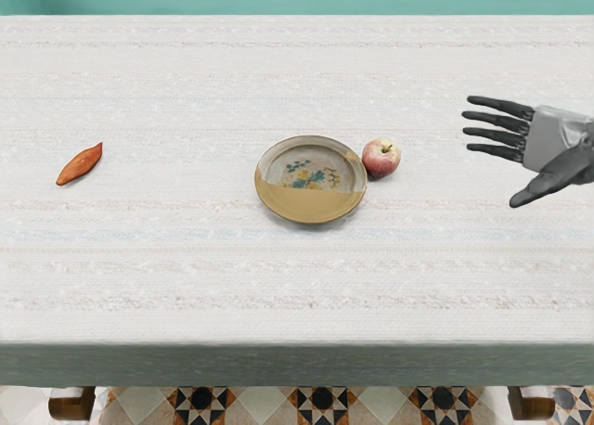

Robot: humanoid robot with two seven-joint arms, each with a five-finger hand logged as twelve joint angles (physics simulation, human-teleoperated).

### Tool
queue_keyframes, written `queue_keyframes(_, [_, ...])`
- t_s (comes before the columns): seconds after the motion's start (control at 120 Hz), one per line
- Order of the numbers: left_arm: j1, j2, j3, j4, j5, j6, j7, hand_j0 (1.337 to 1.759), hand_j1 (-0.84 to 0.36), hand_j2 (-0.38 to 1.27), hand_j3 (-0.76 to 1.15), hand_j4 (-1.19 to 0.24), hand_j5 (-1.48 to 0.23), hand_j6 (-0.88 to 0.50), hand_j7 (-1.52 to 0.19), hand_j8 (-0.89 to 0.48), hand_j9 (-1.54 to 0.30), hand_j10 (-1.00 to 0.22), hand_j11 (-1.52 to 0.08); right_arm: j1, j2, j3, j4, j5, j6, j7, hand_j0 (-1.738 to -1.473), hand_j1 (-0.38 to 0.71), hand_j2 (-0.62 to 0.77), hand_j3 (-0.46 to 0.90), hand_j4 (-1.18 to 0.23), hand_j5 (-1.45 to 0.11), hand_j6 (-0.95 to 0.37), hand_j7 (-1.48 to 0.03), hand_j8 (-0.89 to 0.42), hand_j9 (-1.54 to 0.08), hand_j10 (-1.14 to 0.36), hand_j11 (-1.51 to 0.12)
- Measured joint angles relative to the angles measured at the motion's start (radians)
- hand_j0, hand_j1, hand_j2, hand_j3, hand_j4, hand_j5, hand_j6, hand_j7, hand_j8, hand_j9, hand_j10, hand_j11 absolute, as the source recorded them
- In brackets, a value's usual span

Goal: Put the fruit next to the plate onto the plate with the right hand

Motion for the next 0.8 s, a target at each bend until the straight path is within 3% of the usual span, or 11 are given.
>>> queue_keyframes(0.092, [0.000,0.000,0.000,0.000,0.000,0.000,0.000,1.658,0.35,0.00,0.00,0.00,0.00,0.00,0.00,0.00,0.00,0.00,0.00,0.047,0.074,0.000,0.003,-0.071,0.000,-0.041,-1.658,-0.32,0.00,0.00,-0.02,-0.03,-0.02,-0.03,-0.02,-0.03,-0.02,-0.03])
queue_keyframes(0.208, [0.000,0.000,0.000,0.000,0.000,0.000,0.000,1.658,0.35,0.00,0.00,0.00,0.00,0.00,0.00,0.00,0.00,0.00,0.00,0.170,0.274,0.002,-0.008,-0.323,-0.030,-0.213,-1.658,-0.32,0.00,0.00,-0.02,-0.03,-0.02,-0.03,-0.02,-0.03,-0.02,-0.03])
queue_keyframes(0.317, [0.000,0.000,0.000,0.000,0.000,0.000,0.000,1.658,0.35,0.00,0.00,0.00,0.00,0.00,0.00,0.00,0.00,0.00,0.00,0.246,0.395,0.006,-0.051,-0.573,-0.119,-0.287,-1.658,-0.32,0.00,0.00,-0.03,-0.03,-0.03,-0.03,-0.03,-0.03,-0.03,-0.03])
queue_keyframes(0.492, [0.000,0.000,0.000,0.000,0.000,0.000,0.000,1.658,0.35,0.00,0.00,0.00,0.00,0.00,0.00,0.00,0.00,0.00,0.00,0.318,0.480,0.003,-0.134,-0.788,-0.251,-0.319,-1.658,-0.31,-0.01,0.00,-0.03,-0.04,-0.03,-0.04,-0.03,-0.04,-0.03,-0.04])
queue_keyframes(0.575, [0.000,0.000,0.000,0.000,0.000,0.000,0.000,1.658,0.35,0.00,0.00,0.00,0.00,0.00,0.00,0.00,0.00,0.00,0.00,0.331,0.571,-0.016,-0.233,-0.849,-0.302,-0.318,-1.658,-0.30,-0.01,0.00,-0.04,-0.05,-0.04,-0.05,-0.04,-0.05,-0.04,-0.05])
queue_keyframes(0.667, [0.000,0.000,0.000,0.000,0.000,0.000,0.000,1.658,0.35,0.00,0.00,0.00,0.00,0.00,0.00,0.00,0.00,0.00,0.00,0.347,0.654,-0.083,-0.323,-0.905,-0.392,-0.316,-1.658,-0.29,-0.01,0.00,-0.05,-0.06,-0.05,-0.06,-0.05,-0.06,-0.05,-0.06])
queue_keyframes(0.8, [0.000,0.000,0.000,0.000,0.000,0.000,0.000,1.658,0.35,0.00,0.00,0.00,0.00,0.00,0.00,0.00,0.00,0.00,0.00,0.351,0.720,-0.191,-0.367,-0.933,-0.587,-0.314,-1.658,-0.29,-0.01,0.00,-0.05,-0.07,-0.05,-0.07,-0.05,-0.07,-0.05,-0.07])
